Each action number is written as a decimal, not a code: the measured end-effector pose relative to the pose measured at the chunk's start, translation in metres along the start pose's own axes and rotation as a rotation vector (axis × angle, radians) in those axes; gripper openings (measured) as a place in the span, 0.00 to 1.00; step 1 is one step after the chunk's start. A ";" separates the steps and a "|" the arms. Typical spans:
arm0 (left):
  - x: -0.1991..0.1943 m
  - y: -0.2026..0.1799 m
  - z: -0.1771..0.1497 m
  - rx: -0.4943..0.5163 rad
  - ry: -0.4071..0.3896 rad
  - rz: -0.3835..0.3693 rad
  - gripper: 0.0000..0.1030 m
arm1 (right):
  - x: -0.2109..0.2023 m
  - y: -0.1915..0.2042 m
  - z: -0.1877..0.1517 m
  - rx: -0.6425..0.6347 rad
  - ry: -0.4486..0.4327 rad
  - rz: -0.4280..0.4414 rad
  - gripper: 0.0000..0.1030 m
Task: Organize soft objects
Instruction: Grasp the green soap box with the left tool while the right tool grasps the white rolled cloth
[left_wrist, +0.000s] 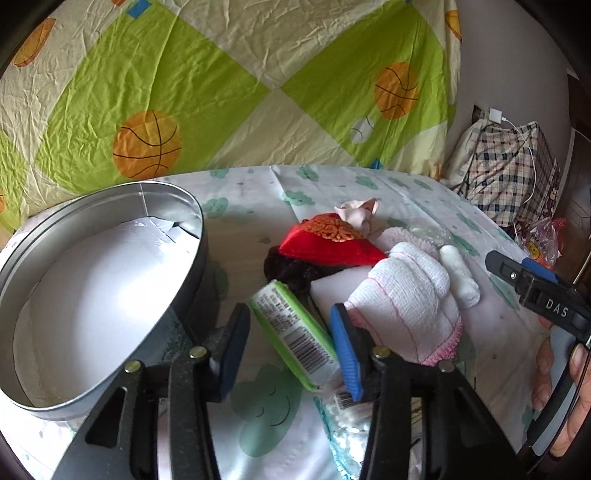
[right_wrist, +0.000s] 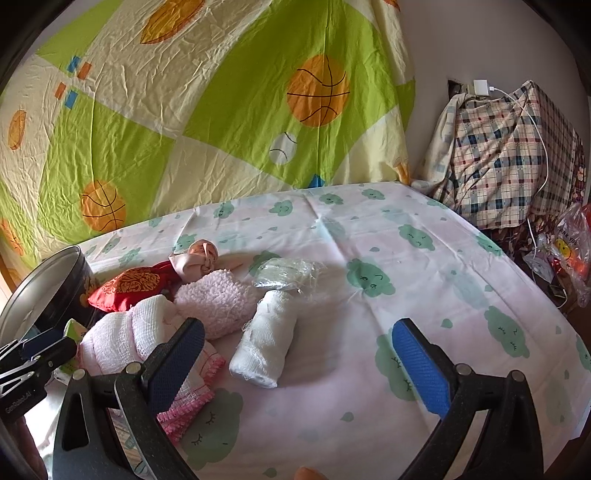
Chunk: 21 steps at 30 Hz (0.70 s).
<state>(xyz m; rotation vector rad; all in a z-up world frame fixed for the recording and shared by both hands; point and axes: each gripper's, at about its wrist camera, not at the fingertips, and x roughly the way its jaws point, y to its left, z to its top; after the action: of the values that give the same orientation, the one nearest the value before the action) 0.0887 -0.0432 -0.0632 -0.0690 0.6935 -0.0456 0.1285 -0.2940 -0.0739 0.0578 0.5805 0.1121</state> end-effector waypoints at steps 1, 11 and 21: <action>0.003 0.002 0.000 -0.013 0.015 -0.012 0.42 | 0.001 0.001 0.000 -0.004 0.004 0.002 0.99; 0.026 0.002 0.003 -0.039 0.092 -0.074 0.24 | 0.021 0.011 0.002 -0.053 0.084 0.043 0.89; 0.012 0.001 0.009 0.076 -0.017 0.030 0.23 | 0.047 0.015 0.003 -0.071 0.183 0.062 0.68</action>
<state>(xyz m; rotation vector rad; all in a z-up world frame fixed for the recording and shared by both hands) 0.1038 -0.0426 -0.0641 0.0138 0.6750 -0.0428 0.1675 -0.2736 -0.0954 -0.0031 0.7571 0.1998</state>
